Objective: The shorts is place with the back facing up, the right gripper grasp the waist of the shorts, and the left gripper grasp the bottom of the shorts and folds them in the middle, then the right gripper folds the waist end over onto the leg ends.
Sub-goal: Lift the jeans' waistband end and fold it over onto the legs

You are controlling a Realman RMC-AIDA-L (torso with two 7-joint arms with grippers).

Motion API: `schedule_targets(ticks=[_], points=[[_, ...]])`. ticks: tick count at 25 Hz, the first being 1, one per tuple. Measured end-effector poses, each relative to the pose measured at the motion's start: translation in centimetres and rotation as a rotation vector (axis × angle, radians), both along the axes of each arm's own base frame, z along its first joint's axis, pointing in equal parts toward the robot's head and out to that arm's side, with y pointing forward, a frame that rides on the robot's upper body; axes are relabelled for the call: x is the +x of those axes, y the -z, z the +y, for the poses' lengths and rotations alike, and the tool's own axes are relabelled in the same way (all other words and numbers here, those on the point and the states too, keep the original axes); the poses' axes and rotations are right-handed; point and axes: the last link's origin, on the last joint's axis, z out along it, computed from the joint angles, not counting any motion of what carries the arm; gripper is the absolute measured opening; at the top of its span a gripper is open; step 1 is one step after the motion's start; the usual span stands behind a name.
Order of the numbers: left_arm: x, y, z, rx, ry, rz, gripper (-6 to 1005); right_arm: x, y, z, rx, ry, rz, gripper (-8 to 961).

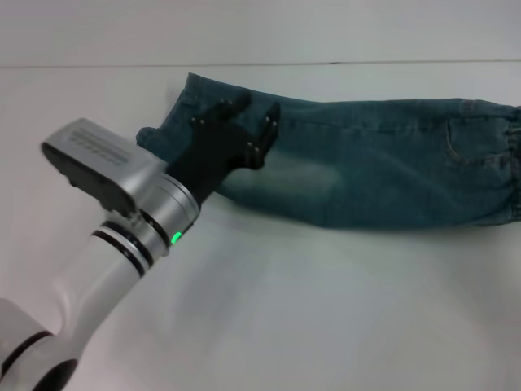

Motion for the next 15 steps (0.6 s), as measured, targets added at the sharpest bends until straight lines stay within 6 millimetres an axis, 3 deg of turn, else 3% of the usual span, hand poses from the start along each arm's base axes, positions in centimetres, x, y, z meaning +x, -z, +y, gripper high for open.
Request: schedule_targets(ticks=[11,15], points=[[-0.1,2.4,-0.4,-0.079,-0.038,0.119,152,-1.2,-4.1,-4.1,0.019,-0.099,0.103,168],[0.2,3.2,-1.3,-0.118,-0.029,0.123,95,-2.4,-4.7,-4.1,0.036,-0.16,0.152,168]])
